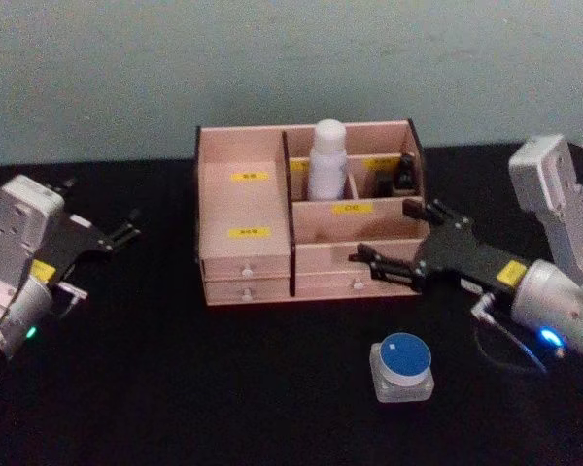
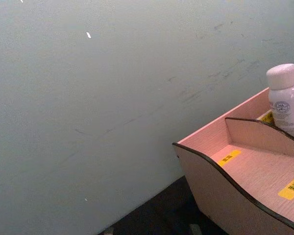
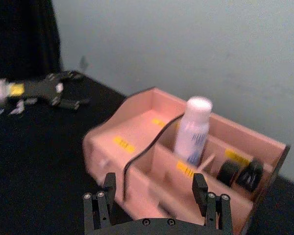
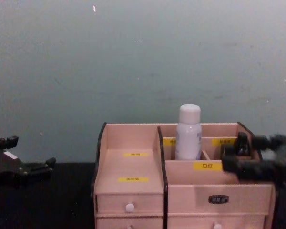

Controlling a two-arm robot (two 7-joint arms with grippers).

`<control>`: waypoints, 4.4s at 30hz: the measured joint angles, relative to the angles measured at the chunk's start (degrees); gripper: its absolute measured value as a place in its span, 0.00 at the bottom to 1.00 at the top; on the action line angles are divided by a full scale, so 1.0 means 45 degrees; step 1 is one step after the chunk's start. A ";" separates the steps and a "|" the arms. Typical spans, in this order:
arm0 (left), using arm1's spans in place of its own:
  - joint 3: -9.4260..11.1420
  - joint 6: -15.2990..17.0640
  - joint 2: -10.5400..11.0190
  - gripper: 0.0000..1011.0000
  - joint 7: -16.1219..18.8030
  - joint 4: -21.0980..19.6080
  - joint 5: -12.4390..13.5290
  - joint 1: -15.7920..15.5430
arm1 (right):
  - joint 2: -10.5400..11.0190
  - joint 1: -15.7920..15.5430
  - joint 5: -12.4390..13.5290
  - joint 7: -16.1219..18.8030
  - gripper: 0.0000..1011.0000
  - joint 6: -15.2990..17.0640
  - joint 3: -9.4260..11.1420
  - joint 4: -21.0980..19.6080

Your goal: Pick up the facial cleanser and watermelon frost from the table and place them into the tiered storage box.

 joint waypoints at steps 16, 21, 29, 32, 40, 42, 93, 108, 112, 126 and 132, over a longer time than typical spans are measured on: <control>0.0000 0.0000 0.0000 0.99 0.0000 -0.0001 0.0000 0.0000 | 0.2025 -0.2963 0.0534 -0.0096 0.99 0.1051 0.0143 -0.1785; 0.0000 0.0000 0.0000 0.99 0.0000 0.0000 -0.0001 0.0000 | 0.2089 -0.2994 0.0369 -0.0349 0.99 0.1485 0.0048 -0.1831; 0.0000 0.0000 0.0000 0.99 0.0000 0.0000 0.0000 0.0000 | 0.2124 -0.2921 0.0138 -0.0443 0.99 0.1958 -0.0111 -0.1841; 0.0000 0.0000 0.0000 0.99 0.0000 0.0000 0.0000 0.0000 | 0.2124 -0.2901 0.0071 -0.0443 0.99 0.2010 -0.0136 -0.1810; 0.0000 0.0000 0.0000 0.99 0.0000 0.0000 -0.0001 0.0000 | 0.2062 -0.2806 -0.0175 -0.0468 0.99 0.2083 -0.0190 -0.1718; 0.0000 0.0000 -0.0001 0.99 0.0000 0.0000 -0.0001 0.0000 | 0.2036 -0.2777 -0.0227 -0.0461 0.99 0.2130 -0.0205 -0.1696; 0.0000 0.0000 0.0000 0.99 0.0000 0.0000 0.0000 0.0000 | 0.1724 -0.2663 -0.0504 -0.0448 0.72 0.2593 -0.0273 -0.1470; 0.0000 0.0000 0.0000 0.99 -0.0001 0.0000 0.0000 0.0000 | 0.1724 -0.2663 -0.0491 -0.0440 0.71 0.2579 -0.0275 -0.1468; 0.0000 0.0000 0.0000 0.99 0.0000 0.0000 0.0000 0.0000 | 0.1724 -0.2663 -0.0490 -0.0441 0.71 0.2578 -0.0275 -0.1468; 0.0000 0.0000 0.0000 0.99 0.0000 0.0000 -0.0001 0.0000 | 0.1821 -0.1970 -0.0494 -0.0137 0.71 0.2671 -0.0207 -0.2312; 0.0000 0.0000 0.0000 0.99 0.0000 0.0000 0.0000 -0.0001 | 0.1689 -0.0973 -0.0522 0.0034 0.71 0.2971 -0.0387 -0.2553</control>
